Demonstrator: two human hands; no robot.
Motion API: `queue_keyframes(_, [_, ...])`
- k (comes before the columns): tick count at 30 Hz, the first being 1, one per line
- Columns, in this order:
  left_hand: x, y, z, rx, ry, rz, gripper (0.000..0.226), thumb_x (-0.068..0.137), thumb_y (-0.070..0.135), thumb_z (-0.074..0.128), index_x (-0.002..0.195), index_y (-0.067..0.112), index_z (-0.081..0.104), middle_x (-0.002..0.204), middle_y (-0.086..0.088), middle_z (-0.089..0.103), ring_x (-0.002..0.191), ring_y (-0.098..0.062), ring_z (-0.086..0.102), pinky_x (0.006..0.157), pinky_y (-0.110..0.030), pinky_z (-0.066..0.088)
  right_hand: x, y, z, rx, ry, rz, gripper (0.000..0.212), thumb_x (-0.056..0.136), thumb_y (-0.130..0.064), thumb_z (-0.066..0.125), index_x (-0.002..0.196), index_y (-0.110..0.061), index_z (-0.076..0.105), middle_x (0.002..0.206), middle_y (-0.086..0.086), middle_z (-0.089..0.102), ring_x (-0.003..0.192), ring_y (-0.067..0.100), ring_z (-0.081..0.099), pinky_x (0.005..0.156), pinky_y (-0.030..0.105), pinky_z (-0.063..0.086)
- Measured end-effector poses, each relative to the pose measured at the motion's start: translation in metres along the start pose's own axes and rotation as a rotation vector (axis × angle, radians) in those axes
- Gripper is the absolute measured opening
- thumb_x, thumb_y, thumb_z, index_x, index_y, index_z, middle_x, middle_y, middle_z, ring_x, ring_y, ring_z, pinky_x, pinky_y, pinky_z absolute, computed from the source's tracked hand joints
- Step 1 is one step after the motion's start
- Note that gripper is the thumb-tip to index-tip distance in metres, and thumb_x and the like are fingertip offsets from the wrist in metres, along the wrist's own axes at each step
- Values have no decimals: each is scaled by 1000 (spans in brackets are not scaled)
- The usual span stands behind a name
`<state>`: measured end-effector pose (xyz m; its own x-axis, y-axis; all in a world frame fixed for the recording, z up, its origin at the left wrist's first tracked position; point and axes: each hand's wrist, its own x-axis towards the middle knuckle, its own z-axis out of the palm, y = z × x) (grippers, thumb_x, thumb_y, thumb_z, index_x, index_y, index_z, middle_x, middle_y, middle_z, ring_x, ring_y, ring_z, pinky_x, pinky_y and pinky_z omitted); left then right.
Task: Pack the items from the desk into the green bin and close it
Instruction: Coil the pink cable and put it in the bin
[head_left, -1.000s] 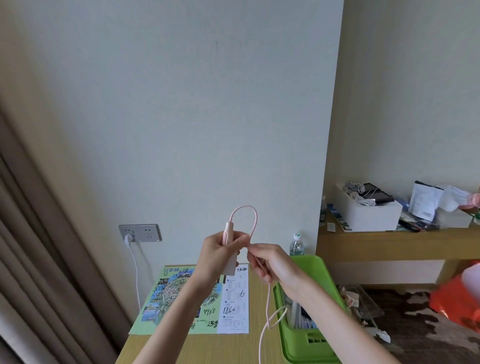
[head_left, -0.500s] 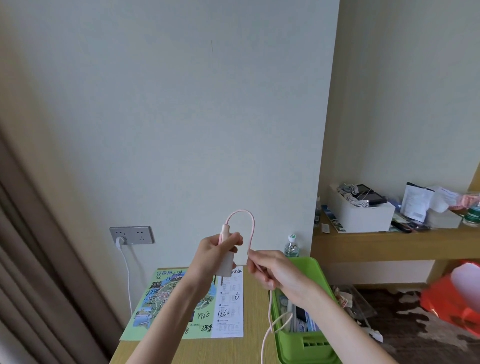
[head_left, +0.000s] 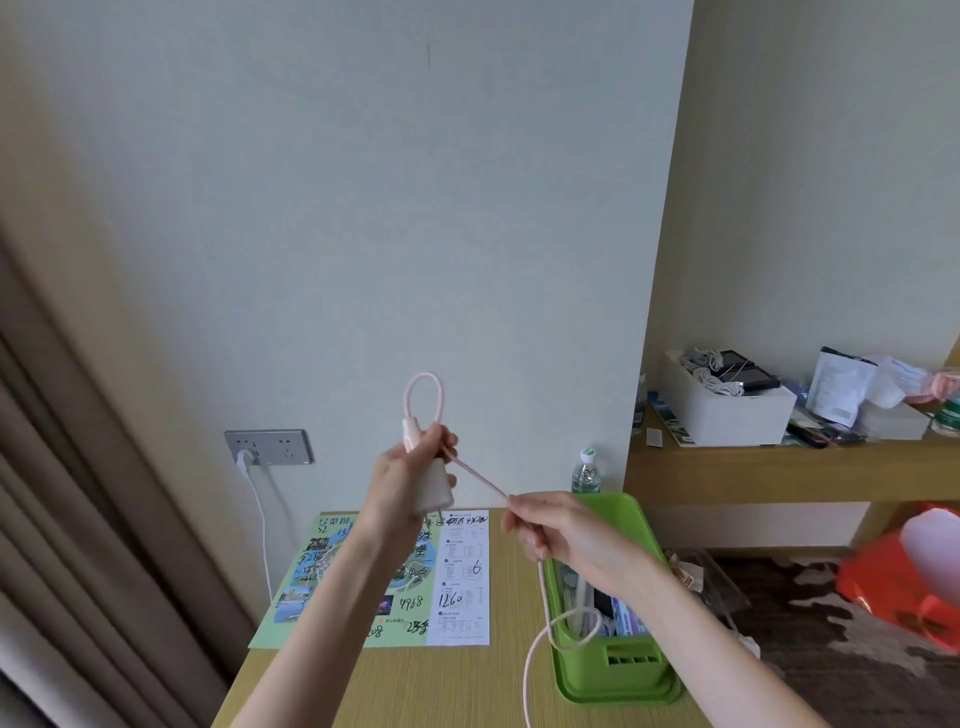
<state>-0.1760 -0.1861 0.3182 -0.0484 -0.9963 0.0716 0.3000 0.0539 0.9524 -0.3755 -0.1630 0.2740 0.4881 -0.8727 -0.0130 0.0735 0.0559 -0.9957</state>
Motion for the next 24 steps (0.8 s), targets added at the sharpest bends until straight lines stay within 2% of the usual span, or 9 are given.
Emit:
queue_keyframes(2, [5, 4, -10, -184, 57, 10, 18, 96, 22, 54, 83, 14, 64, 78, 4, 66, 66, -5, 59, 57, -18, 50, -3, 10, -7, 26, 39, 2, 27, 94, -35, 60, 87, -10, 68, 60, -2, 44, 55, 11, 38, 60, 21, 36])
queue_keyframes(4, [7, 4, -17, -304, 79, 19, 17, 97, 20, 53, 86, 12, 63, 83, 0, 68, 70, -7, 63, 65, -20, 53, -2, 16, -9, 55, 79, 4, 26, 94, -32, 59, 88, -9, 68, 59, -1, 40, 52, 11, 34, 54, 19, 34])
queue_keyframes(8, [2, -8, -15, -412, 56, -29, 20, 102, 20, 43, 89, 8, 53, 86, -9, 71, 86, -22, 72, 75, -41, 60, 6, 13, 1, 18, 74, -19, 27, 97, -29, 52, 86, -9, 67, 57, 0, 36, 46, 10, 26, 41, 17, 24])
queue_keyframes(10, [-1, -9, -12, -436, 19, -57, 20, 103, 20, 42, 90, 8, 50, 77, -9, 67, 81, -24, 72, 73, -43, 60, 10, 9, 7, -24, 69, -29, 28, 99, -27, 50, 85, -9, 67, 56, 0, 37, 45, 10, 27, 42, 17, 24])
queue_keyframes(12, [-2, -6, -12, -484, -1, -87, 18, 102, 18, 43, 87, 10, 48, 64, -3, 54, 59, -16, 61, 64, -36, 59, 13, 8, 9, -72, 65, -22, 29, 99, -29, 51, 86, -8, 67, 55, -1, 38, 45, 9, 29, 44, 17, 26])
queue_keyframes(14, [-2, 1, -15, -521, -6, -128, 18, 100, 18, 44, 83, 13, 46, 59, 2, 47, 48, -10, 48, 50, -25, 52, 14, 9, 7, -103, 52, -1, 30, 94, -35, 58, 84, -8, 67, 54, -3, 38, 46, 10, 30, 47, 16, 28])
queue_keyframes(18, [-1, 18, -34, -580, -80, -213, 16, 97, 18, 45, 82, 13, 48, 58, 4, 44, 45, -6, 44, 40, -16, 43, 17, 13, -2, -130, 51, 50, 33, 81, -44, 72, 71, -14, 64, 52, -3, 37, 47, 11, 31, 50, 18, 28])
queue_keyframes(20, [-1, 25, -47, -613, -145, -288, 14, 94, 19, 48, 81, 13, 50, 58, 6, 41, 44, -4, 42, 39, -14, 41, 19, 15, -8, -136, 64, 82, 32, 80, -44, 74, 72, -14, 64, 55, -1, 36, 49, 11, 33, 55, 21, 27])
queue_keyframes(24, [-6, 26, -68, -493, -185, -392, 7, 89, 14, 54, 84, 11, 50, 59, 5, 40, 44, -4, 41, 39, -13, 40, 25, 16, -12, -182, 73, 100, 16, 90, -27, 65, 84, -12, 70, 61, -1, 43, 56, 11, 41, 63, 23, 34])
